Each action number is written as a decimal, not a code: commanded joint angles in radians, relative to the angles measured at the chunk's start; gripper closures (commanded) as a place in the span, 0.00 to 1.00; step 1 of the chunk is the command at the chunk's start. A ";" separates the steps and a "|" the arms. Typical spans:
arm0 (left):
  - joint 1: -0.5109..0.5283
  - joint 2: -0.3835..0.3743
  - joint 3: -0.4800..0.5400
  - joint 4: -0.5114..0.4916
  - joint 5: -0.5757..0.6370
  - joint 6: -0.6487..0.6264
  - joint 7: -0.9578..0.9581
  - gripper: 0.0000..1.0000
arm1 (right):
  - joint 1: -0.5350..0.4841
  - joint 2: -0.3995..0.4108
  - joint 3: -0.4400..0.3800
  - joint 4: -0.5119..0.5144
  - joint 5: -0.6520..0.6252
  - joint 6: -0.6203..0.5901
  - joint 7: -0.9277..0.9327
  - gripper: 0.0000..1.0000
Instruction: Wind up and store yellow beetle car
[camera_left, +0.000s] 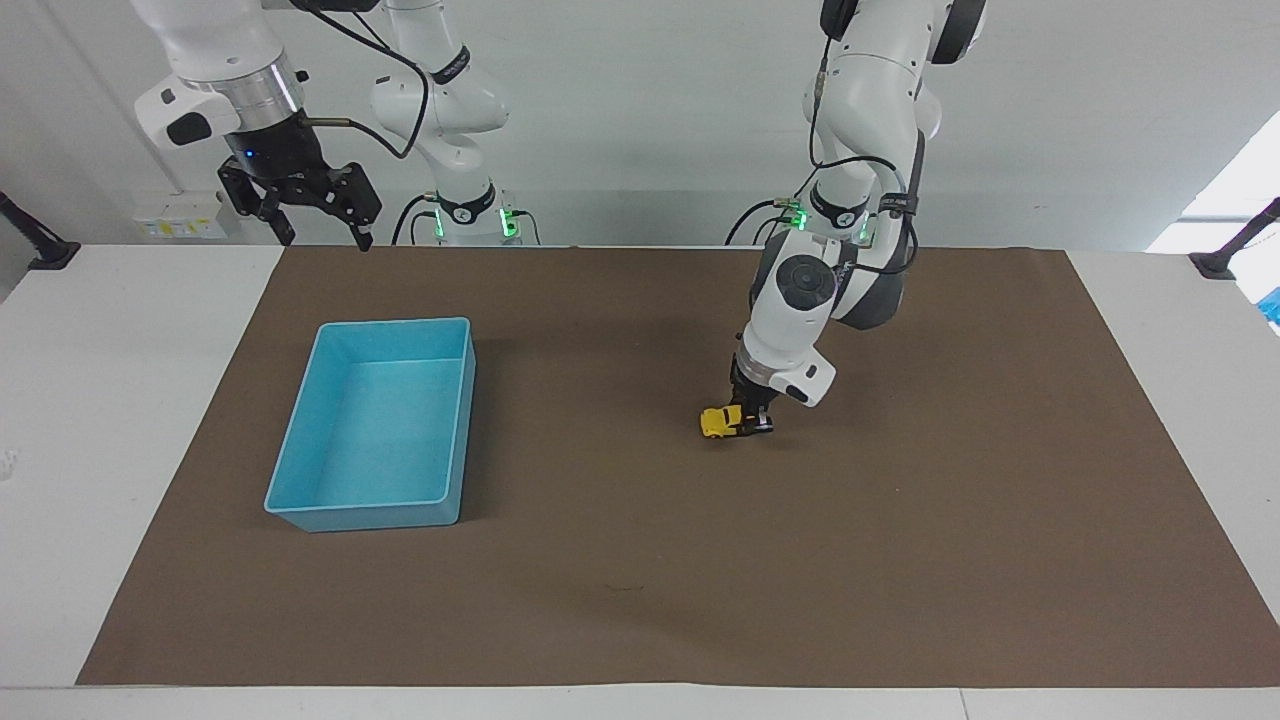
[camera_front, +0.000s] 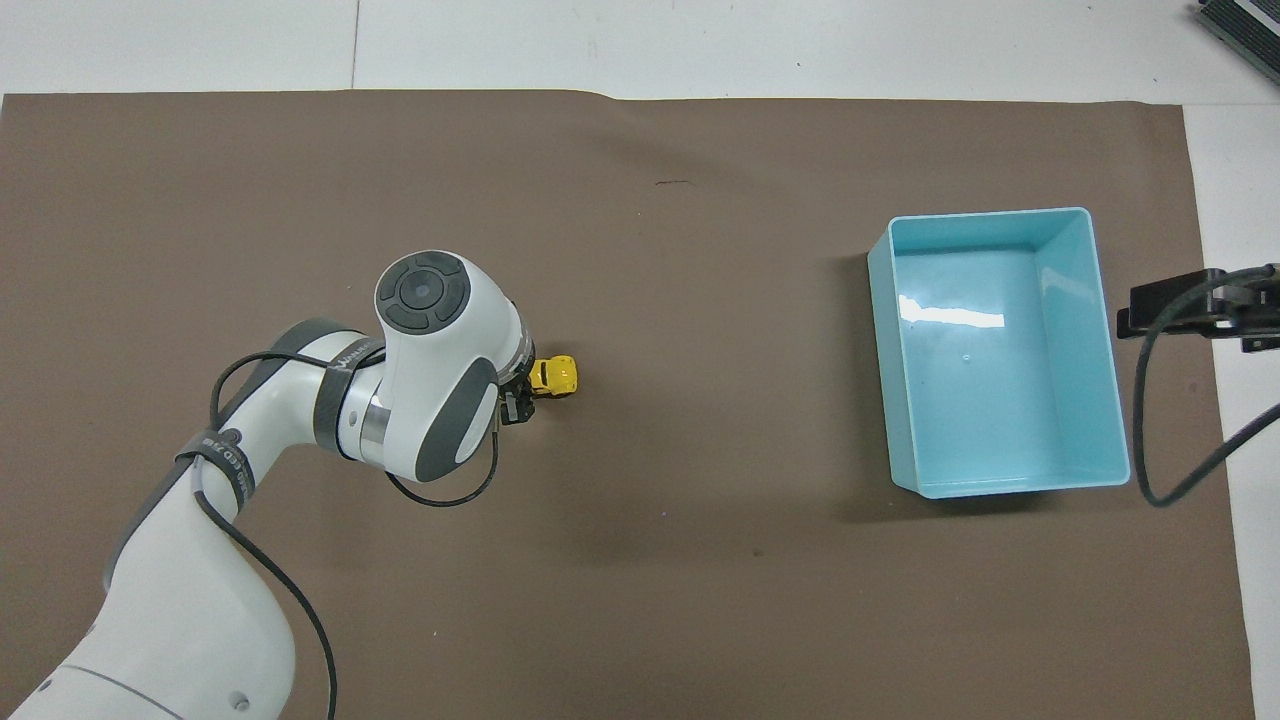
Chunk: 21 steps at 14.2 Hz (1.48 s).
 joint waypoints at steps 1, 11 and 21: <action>0.035 0.062 0.019 -0.011 0.017 0.067 0.034 0.86 | -0.012 -0.011 0.003 -0.003 0.008 -0.005 -0.022 0.00; 0.035 0.021 0.019 0.024 0.026 -0.031 0.032 0.00 | -0.012 -0.011 0.003 -0.003 0.008 -0.005 -0.022 0.00; 0.038 -0.006 0.016 0.062 0.026 -0.051 0.027 0.00 | -0.012 -0.011 0.003 -0.003 0.008 -0.005 -0.021 0.00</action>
